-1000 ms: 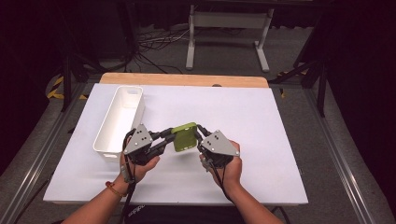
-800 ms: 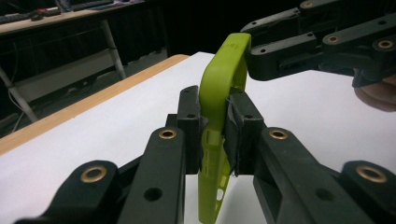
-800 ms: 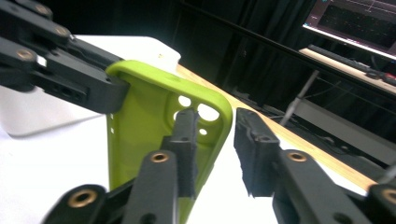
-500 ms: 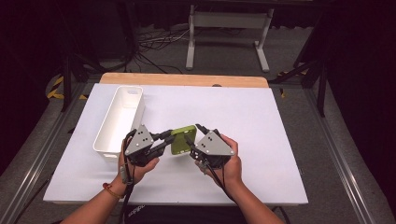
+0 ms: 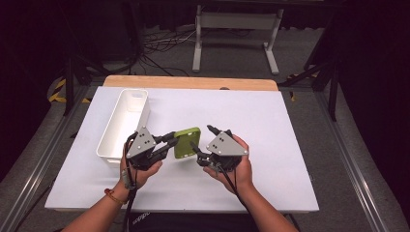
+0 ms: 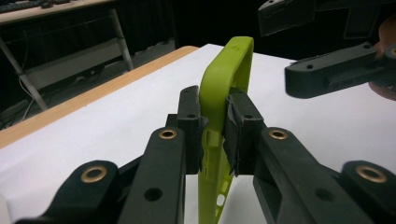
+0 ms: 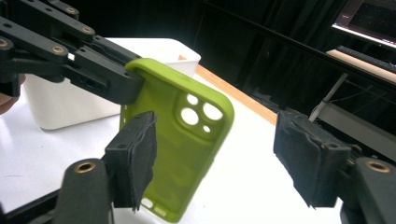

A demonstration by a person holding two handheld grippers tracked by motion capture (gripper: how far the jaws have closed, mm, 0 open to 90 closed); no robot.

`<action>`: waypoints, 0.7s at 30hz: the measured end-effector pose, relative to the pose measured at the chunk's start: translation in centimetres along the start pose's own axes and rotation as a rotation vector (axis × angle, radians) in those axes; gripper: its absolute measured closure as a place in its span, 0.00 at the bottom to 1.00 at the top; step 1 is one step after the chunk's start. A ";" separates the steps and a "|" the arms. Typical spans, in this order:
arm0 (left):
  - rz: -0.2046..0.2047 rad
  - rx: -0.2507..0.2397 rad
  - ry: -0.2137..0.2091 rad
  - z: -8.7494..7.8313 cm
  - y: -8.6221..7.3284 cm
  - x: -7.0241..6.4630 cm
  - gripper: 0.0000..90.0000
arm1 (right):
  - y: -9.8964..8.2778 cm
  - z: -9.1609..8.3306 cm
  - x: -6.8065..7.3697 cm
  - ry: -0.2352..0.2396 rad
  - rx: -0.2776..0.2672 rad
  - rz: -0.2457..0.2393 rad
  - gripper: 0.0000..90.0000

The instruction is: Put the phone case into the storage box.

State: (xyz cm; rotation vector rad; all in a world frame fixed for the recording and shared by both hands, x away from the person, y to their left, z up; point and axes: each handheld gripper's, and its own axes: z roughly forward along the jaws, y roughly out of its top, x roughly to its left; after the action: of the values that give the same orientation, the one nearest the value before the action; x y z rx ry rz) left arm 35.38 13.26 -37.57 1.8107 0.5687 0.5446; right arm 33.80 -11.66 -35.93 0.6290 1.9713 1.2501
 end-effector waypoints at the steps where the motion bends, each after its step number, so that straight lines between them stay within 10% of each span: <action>1: -0.001 -0.007 0.004 0.0 0.0 0.0 0.87 | -0.1 -0.2 -0.2 0.000 0.002 -0.004 0.34; 21: 0.007 -0.015 0.007 -0.7 0.2 0.7 0.87 | -4.0 -2.8 -1.9 -0.012 0.054 -0.020 0.25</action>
State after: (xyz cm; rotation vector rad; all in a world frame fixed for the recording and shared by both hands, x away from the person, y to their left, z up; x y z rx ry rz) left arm 35.51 14.13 -37.10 1.7975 0.5625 0.5588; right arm 32.77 -16.28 -38.25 0.6402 2.0019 1.1820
